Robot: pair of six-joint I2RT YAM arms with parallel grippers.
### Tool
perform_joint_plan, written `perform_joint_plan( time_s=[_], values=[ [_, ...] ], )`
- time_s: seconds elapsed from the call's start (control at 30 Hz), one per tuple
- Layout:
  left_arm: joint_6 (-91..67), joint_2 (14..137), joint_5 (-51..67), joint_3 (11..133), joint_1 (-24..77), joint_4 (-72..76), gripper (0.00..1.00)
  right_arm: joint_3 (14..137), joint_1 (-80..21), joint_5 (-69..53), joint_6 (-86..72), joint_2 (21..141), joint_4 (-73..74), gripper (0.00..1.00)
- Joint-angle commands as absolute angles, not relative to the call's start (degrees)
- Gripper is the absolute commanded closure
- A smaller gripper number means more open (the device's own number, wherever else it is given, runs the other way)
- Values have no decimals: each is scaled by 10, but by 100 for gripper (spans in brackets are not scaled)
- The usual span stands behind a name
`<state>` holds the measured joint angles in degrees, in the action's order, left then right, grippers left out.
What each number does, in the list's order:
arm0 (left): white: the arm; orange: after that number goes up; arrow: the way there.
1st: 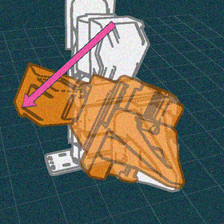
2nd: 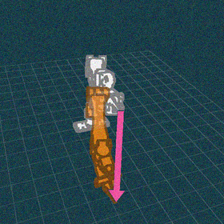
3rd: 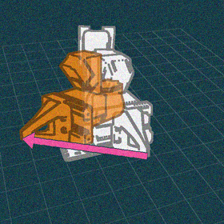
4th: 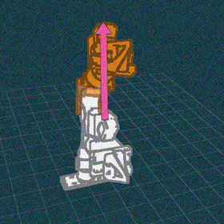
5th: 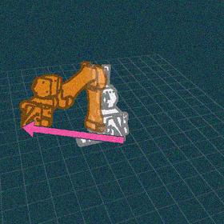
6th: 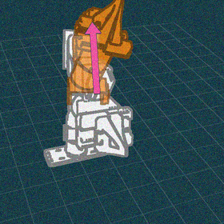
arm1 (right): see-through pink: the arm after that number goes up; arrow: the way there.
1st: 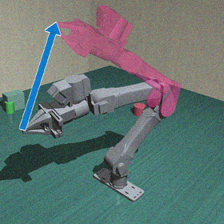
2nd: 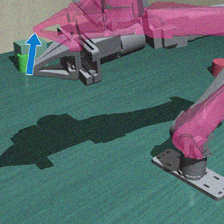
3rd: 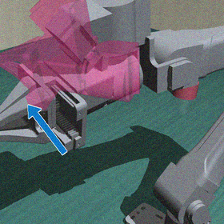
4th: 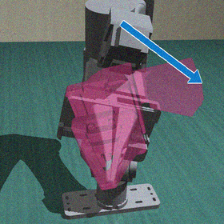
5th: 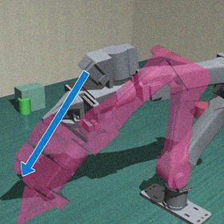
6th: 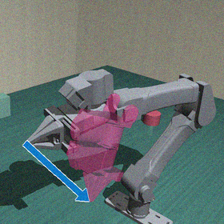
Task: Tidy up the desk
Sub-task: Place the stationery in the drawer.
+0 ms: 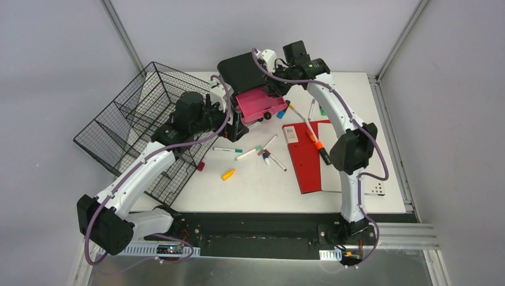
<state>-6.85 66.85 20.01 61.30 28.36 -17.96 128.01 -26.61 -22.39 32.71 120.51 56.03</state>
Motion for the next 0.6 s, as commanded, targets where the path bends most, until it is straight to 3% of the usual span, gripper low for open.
perform_joint_plan(
  time_s=[0.0, 0.13, 0.2, 0.37, 0.57],
  values=[
    [-65, 655, 202, 615, 277, -162, 1, 1319, -265, -186, 271, 1225, 497, 90],
    [-64, 655, 199, 615, 277, -163, 1, 1324, -264, -177, 240, 1230, 485, 43],
    [-63, 656, 199, 615, 277, -163, 1, 1324, -262, -184, 222, 1220, 490, 29],
    [-67, 664, 205, 616, 277, -163, 1, 1288, -236, -294, 173, 1156, 509, 17],
    [-86, 680, 226, 619, 277, -159, 1, 1086, -190, -456, 202, 981, 497, 8]
  ],
)
